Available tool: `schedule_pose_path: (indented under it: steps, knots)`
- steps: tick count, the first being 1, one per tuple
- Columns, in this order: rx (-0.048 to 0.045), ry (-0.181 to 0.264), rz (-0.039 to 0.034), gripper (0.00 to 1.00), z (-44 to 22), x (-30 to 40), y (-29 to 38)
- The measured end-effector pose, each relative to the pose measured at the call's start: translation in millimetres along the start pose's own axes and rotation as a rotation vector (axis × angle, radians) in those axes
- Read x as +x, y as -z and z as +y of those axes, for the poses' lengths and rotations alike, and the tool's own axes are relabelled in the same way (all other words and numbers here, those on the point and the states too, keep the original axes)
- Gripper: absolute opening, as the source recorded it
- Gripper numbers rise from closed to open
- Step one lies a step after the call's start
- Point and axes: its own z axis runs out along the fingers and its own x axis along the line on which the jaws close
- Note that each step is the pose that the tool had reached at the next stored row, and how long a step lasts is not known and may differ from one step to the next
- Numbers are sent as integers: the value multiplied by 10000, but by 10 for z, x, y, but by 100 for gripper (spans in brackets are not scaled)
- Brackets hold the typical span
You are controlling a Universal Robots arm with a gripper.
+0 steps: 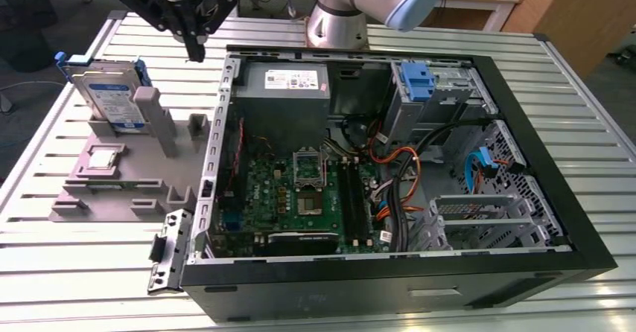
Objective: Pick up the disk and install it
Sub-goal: 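Reach for the disk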
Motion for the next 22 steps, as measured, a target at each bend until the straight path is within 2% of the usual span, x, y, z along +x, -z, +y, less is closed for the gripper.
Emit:
schedule_pose_path:
  steps: [12, 22]
  knots:
    - [0, 1, 1, 11, -1, 119, -2]
    - [1, -31, -1, 11, 70, 226, -66]
